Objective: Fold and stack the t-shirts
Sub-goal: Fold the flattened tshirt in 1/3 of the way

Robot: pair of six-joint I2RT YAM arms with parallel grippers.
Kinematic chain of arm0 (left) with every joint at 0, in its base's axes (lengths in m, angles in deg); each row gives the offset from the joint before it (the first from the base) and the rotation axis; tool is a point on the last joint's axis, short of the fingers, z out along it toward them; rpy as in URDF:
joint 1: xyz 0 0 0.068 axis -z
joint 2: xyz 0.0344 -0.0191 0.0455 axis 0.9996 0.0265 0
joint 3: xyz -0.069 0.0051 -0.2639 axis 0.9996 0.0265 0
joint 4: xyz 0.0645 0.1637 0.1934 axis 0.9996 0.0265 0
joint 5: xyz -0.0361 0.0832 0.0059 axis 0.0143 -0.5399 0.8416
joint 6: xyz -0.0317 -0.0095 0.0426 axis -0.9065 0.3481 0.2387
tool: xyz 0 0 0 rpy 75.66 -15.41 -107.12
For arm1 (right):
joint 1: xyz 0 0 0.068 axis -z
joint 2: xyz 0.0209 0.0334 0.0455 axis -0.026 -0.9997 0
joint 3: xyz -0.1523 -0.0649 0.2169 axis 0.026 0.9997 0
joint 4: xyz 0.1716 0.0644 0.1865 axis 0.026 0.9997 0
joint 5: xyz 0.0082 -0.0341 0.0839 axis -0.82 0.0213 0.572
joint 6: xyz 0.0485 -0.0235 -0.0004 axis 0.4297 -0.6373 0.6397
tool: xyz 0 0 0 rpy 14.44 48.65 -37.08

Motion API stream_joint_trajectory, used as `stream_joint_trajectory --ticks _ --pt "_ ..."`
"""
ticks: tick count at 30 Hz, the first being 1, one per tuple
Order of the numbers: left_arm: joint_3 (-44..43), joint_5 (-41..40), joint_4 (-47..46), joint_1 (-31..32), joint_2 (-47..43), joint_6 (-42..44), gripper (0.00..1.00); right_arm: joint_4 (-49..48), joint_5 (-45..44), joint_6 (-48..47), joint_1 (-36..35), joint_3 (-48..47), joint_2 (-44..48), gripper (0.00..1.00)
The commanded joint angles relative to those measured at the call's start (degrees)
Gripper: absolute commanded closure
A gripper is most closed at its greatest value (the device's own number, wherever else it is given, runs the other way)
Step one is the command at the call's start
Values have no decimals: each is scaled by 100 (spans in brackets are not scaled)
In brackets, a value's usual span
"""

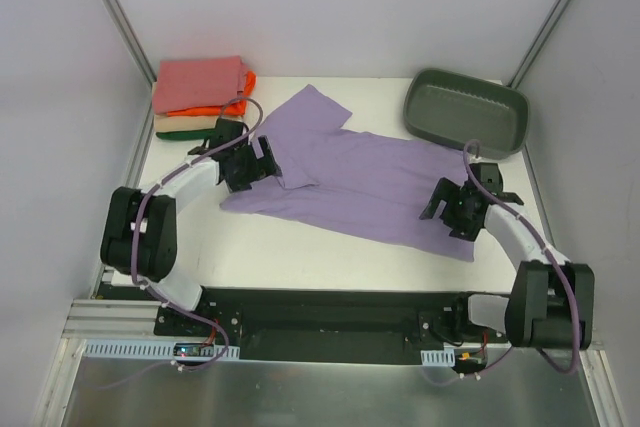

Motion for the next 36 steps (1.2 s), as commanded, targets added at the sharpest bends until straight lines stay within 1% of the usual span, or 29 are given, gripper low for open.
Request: stream_joint_trajectory --ticks 1,3,5,9,11,15,18,20,21,22,23,26,28,32,36 --pt "238 16 -43 -60 439 -261 1 -286 193 -163 -71 -59 -701 4" --pt "405 -63 -43 -104 518 -358 1 -234 88 -146 -71 -85 -983 4" --pt "642 -116 -17 -148 440 -411 1 -233 -35 -154 -71 -50 -1072 4" --pt "1528 -651 298 -183 -217 -630 1 -14 -378 -189 -62 -50 -985 4" --pt "2082 -845 475 -183 -771 -832 1 100 -440 -181 -62 -6 -914 4" --pt "3259 -837 826 -183 -2106 -1394 1 154 -98 -251 -71 274 -695 4" --pt "3858 -820 1282 -175 -3274 -1808 1 311 -193 -321 -62 381 -589 4" --pt "4113 -1012 1703 -174 -4083 -1975 1 356 -299 -356 -62 346 -615 4" --pt "4158 -1013 1819 -174 -4426 -1993 1 347 -308 -348 -62 319 -659 4" --pt "4185 -1257 1942 -174 -4786 -2019 1 321 -282 -356 -62 302 -694 4" --pt "4150 -1329 2021 -174 -5068 -2020 1 251 -238 -348 -71 302 -703 4" --pt "3861 -1347 2145 -174 -5545 -1836 1 119 103 -391 -88 354 -528 4" --pt "3501 -1190 2224 -174 -5555 -1721 1 127 166 -435 -115 398 -195 4" --pt "2991 -732 2242 -140 -5344 -1528 1 338 17 -436 -220 495 648 4" --pt "2516 -898 2224 220 -4906 -1571 1 584 -97 -366 -220 469 1309 4"
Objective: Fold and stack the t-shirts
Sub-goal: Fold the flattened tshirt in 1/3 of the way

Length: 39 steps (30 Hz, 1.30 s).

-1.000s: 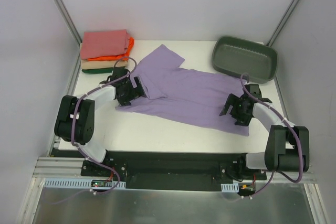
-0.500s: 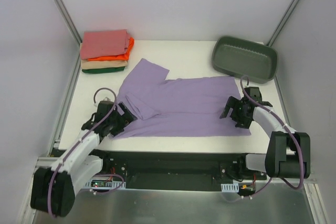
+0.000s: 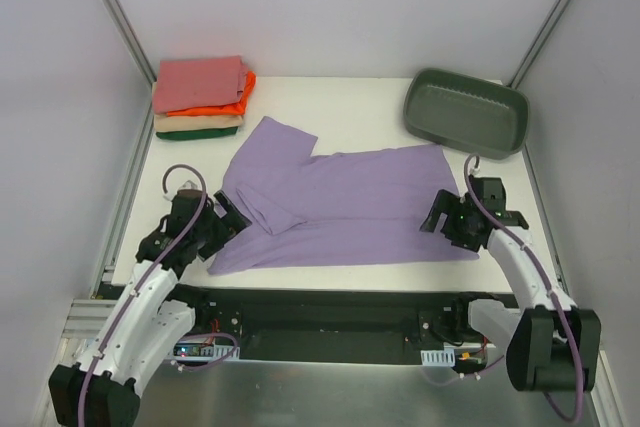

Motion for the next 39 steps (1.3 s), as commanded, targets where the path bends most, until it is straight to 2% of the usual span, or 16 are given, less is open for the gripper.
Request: stream_joint_trajectory --ticks 1,4,8,10,14,15,18,24,36,39 --pt "-630 -116 102 493 463 57 1 333 -150 41 -37 -63 675 4" --pt "-832 -617 -143 1266 990 -110 2 175 227 16 -28 25 738 4" --pt "-1000 -512 -469 1532 1939 -189 21 -54 273 -29 -28 148 528 4" --pt "-1061 -600 -592 1602 2387 -277 27 -132 263 15 -19 218 431 4" --pt "-1219 -557 -978 1664 3126 -330 49 -344 272 86 -19 350 378 4" --pt "-1263 -582 -1023 1708 3241 -365 52 -335 246 77 -19 368 369 4" --pt "-1316 -644 -1181 1813 3417 -427 53 -352 149 95 -28 403 342 4" --pt "-1483 -767 -1278 1822 3725 -462 64 -361 158 95 -19 403 255 4" --pt "-1527 -679 -1278 1822 4200 -594 68 -344 140 86 -28 403 114 4" --pt "-1554 -688 -1278 1822 4296 -638 73 -335 105 86 -19 403 114 4"
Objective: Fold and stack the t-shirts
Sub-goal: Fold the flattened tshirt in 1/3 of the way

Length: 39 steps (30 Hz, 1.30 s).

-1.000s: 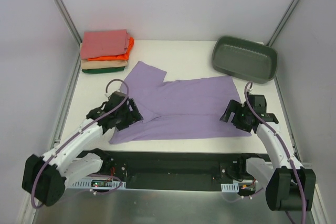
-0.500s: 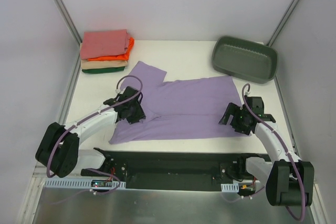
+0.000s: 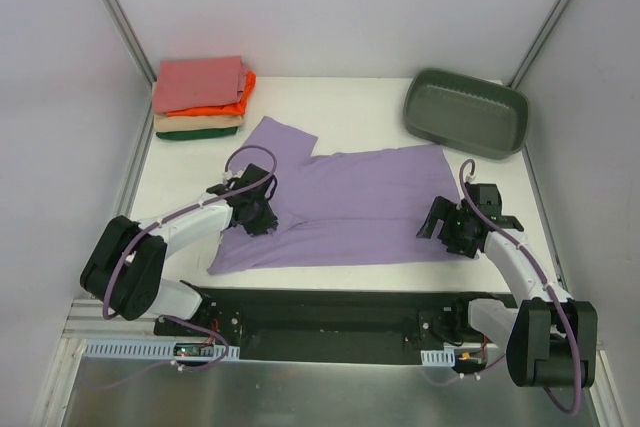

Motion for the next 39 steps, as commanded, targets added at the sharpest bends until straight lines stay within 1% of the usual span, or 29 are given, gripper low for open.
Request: stream_joint_trajectory --ticks 1,3,6,7,9,10,11,18,22,29,36,39 --pt "-207 -35 -10 37 115 -141 75 -33 -61 31 -17 8 -11 4" --pt "-225 -35 -1 37 150 -142 79 -42 -52 31 -26 8 -20 4" --pt "-260 -61 -2 37 151 -194 80 -42 -44 31 -26 8 -46 4" --pt "-260 -78 -1 37 159 -203 81 -51 -35 31 -26 8 -63 4" --pt "-286 -87 -10 37 168 -203 89 -51 -26 31 -26 8 -72 4" --pt "-295 -87 -2 37 177 -186 96 -42 -26 31 -17 8 -72 4" --pt "-295 -96 -10 37 186 -177 100 -42 -26 31 -17 8 -81 4" --pt "-444 -272 -19 37 107 16 100 -33 -35 22 -26 -1 -99 4" --pt "-664 -290 -159 37 168 367 100 -7 -52 22 -17 -10 -81 4" --pt "-1419 -43 -168 37 914 956 100 2 -52 13 -17 -36 -213 4" --pt "-2114 -61 -142 37 1600 1369 100 -7 -70 5 -17 -63 -266 4" --pt "-2509 -219 147 37 1951 1677 100 2 -87 5 -17 -71 -301 4"
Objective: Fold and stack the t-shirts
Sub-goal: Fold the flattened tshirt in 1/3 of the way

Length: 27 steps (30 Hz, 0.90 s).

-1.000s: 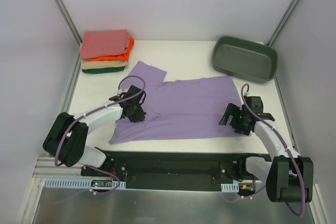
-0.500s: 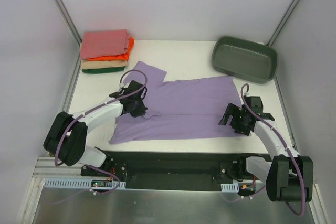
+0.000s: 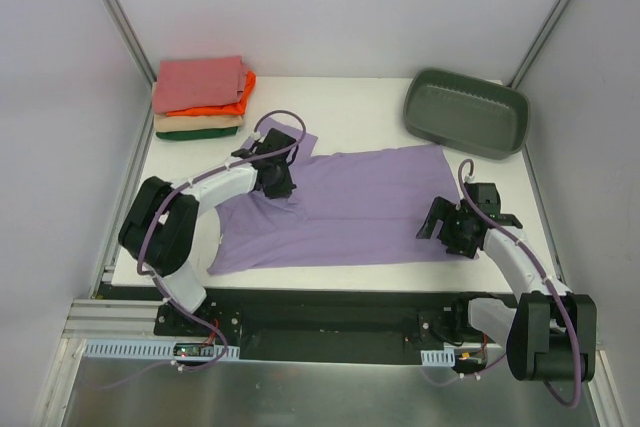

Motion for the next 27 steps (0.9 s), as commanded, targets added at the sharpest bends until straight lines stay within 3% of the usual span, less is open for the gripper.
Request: stream_joint_trajectory --ticks 1,10,11,13,14,18,20,22,27 --pt "-687 -125 412 37 420 611 100 15 -79 7 -26 -58 -139 4" --pt "-1434 15 633 37 851 1182 96 15 -123 16 -26 -76 -210 4" --pt "-1513 76 633 37 895 1218 89 15 -123 16 -26 -59 -210 4" --pt "-1619 243 633 37 957 1332 60 24 -149 24 -17 -67 -192 4" --pt "-1663 279 633 37 974 1393 54 24 -158 33 -17 -67 -183 4" --pt "-1865 445 650 37 1001 1648 51 15 -166 42 -17 -58 -201 4" --pt "-1918 726 668 37 879 1745 42 24 -193 51 -26 -50 -175 4" --pt "-1814 868 650 46 642 1746 26 15 -210 42 -26 -50 -96 4" --pt "-928 806 309 46 -184 1570 8 -37 -254 42 -17 21 212 4"
